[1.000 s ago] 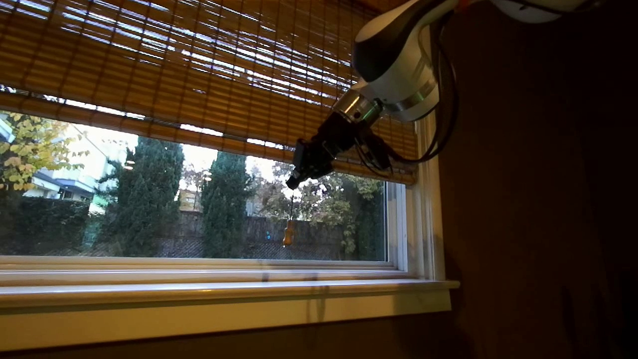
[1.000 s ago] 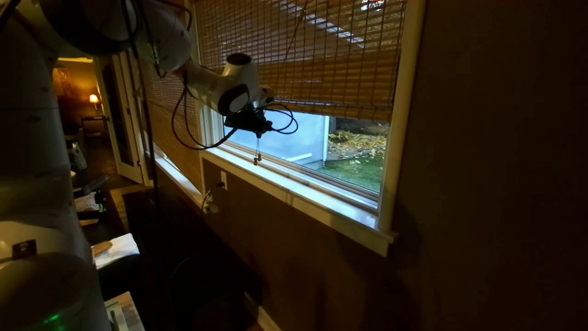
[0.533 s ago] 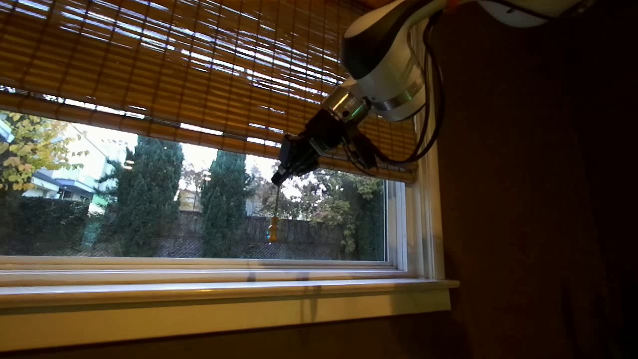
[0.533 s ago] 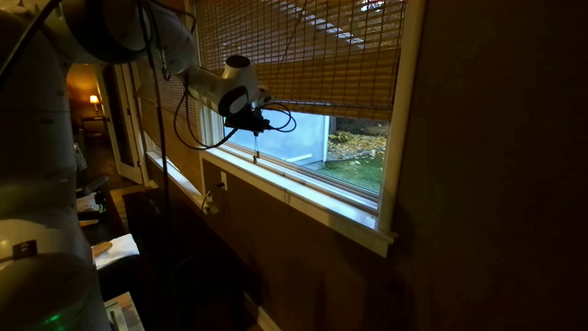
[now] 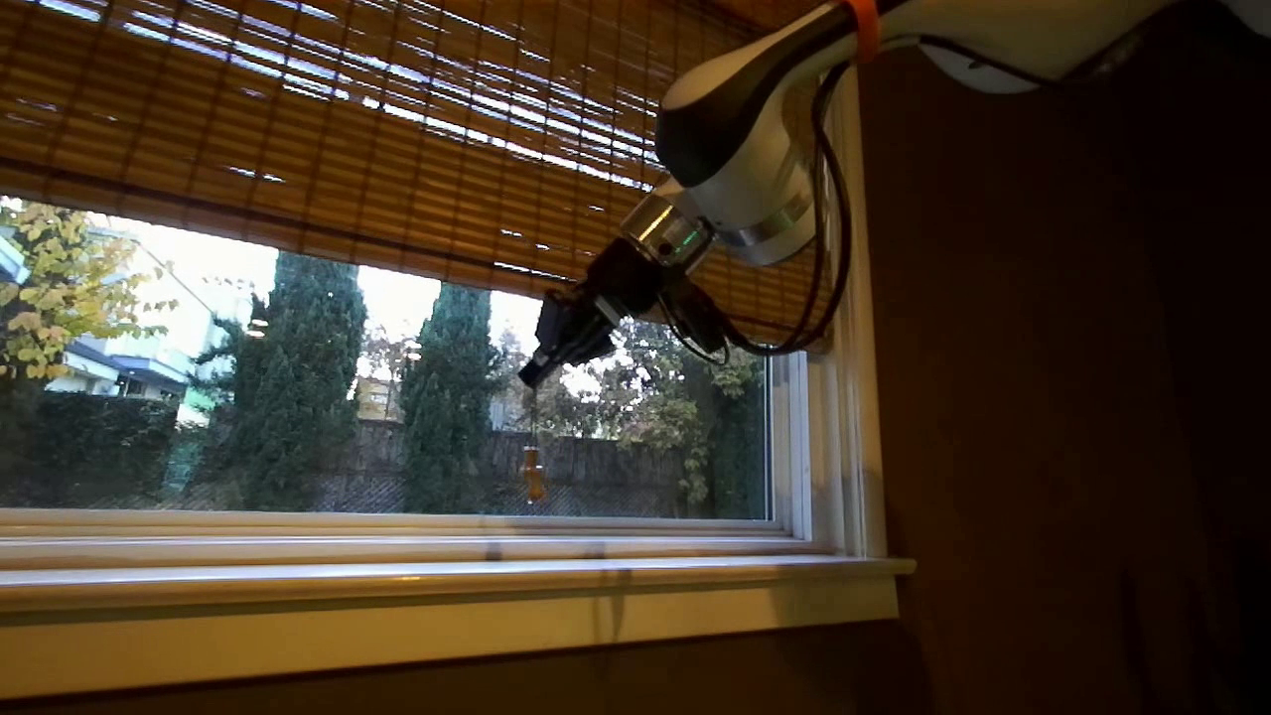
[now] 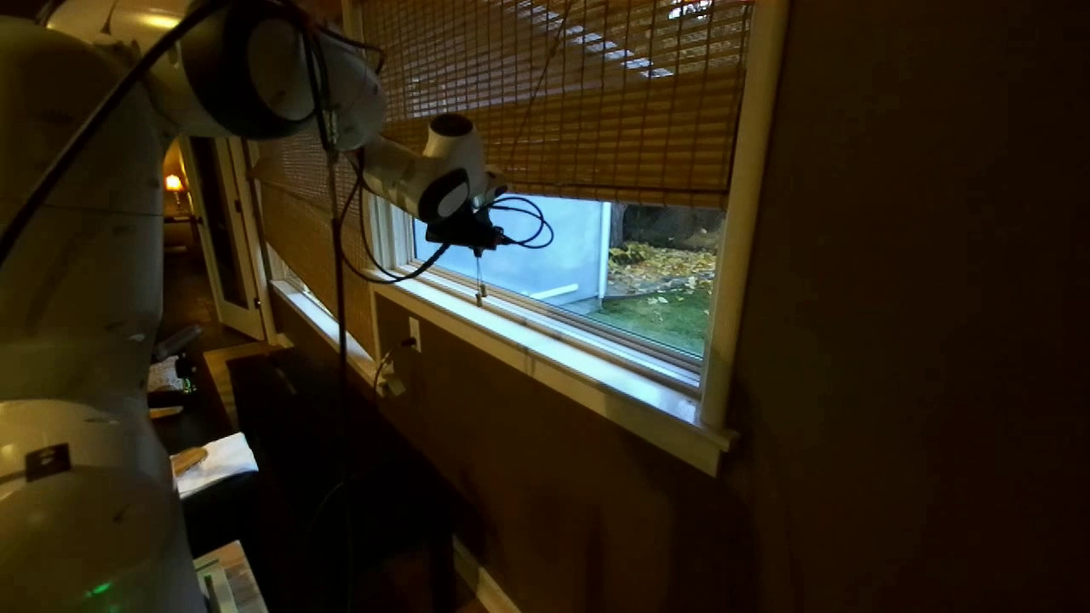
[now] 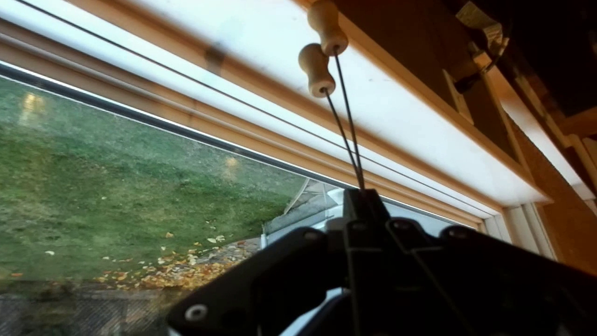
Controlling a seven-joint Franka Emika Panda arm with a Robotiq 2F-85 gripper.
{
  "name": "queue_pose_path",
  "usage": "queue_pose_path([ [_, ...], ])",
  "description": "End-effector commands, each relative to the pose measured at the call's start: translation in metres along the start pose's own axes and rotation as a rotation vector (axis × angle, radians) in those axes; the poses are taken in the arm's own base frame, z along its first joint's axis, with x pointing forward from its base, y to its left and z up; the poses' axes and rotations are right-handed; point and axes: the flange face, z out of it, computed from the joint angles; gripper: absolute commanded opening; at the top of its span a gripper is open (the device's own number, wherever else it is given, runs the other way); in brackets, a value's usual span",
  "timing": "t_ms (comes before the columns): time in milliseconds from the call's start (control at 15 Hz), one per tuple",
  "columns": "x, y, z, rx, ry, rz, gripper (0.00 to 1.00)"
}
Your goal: Drop the blinds
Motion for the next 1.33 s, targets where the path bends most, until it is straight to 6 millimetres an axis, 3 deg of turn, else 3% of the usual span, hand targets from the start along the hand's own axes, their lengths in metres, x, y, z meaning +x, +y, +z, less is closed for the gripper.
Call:
queue_pose_path([
  [0, 0.018, -0.033, 0.004, 0.102, 0.049, -0.013, 0.01],
  [200, 0.039, -0.047, -0.024, 0.139, 0.135, -0.017, 0.01],
  [400, 0.053, -0.046, -0.055, 0.16, 0.205, 0.003, 0.01],
  [1267, 0.095, 0.01, -0.22, 0.092, 0.624, 0.104, 0.01],
])
